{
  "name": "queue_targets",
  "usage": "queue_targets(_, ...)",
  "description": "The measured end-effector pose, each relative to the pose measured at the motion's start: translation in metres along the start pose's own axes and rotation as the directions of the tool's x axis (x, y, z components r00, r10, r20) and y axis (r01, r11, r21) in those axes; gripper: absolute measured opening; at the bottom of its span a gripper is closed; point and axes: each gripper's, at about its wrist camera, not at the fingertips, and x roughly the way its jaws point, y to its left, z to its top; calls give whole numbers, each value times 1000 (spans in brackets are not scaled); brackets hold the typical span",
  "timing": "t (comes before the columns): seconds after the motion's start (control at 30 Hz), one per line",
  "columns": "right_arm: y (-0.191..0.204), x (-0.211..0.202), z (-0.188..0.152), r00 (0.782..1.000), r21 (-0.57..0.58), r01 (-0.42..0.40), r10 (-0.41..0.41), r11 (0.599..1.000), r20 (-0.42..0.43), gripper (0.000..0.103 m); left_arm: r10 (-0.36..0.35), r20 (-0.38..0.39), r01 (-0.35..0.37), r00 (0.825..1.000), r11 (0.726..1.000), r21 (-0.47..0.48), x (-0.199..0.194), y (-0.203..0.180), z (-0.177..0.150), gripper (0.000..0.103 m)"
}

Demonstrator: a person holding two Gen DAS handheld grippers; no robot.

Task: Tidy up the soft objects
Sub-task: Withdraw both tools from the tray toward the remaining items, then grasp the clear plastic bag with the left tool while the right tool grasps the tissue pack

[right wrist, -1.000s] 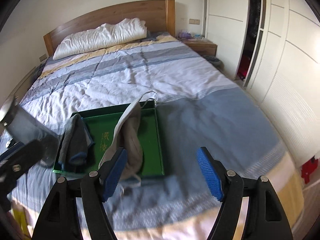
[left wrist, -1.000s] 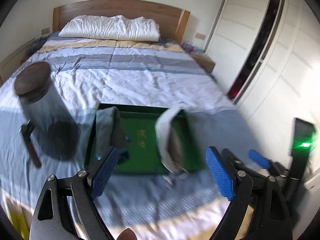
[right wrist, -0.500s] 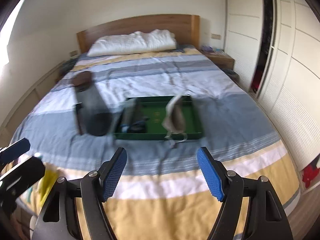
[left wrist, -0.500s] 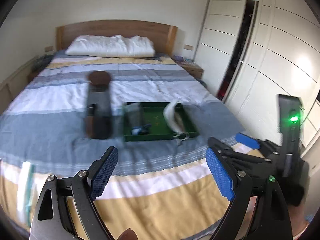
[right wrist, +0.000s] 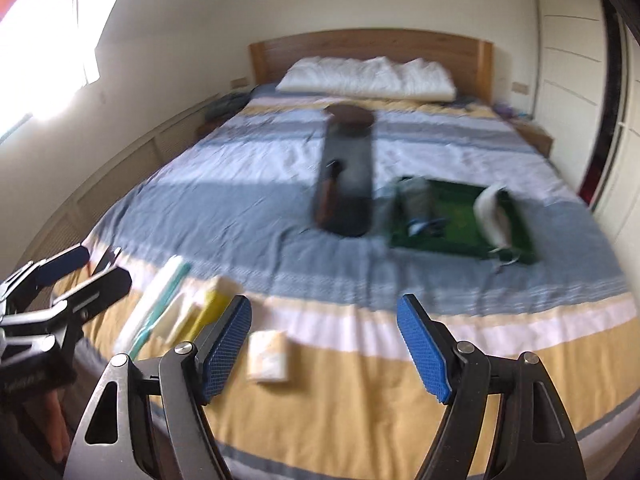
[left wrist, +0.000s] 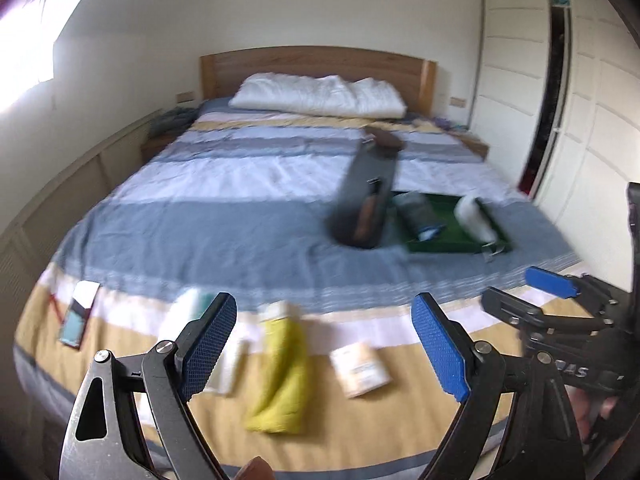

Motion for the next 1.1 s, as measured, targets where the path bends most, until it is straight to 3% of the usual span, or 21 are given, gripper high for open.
queue_targets(0.2,33,49,-17,995,-45,-31,27,998,-99,76,93,-79,-94,993,995,-14,25,71,-39,86)
queue_targets(0.43,45,114,-20,978,-76,-25,8,997,-207,76,156,-195,-161,968,987,-10,64,137,-92,86)
queue_targets(0.8,60,194,-30,950,-93,-21,-9,995,-311,76,149,-344,-160,927,987,-5,115,170,-127,86)
queue_targets(1.1,67,223,-37,939,-101,-34,-3,994,-345,75,159,-418,-180,894,984,-11,145,190,-139,86)
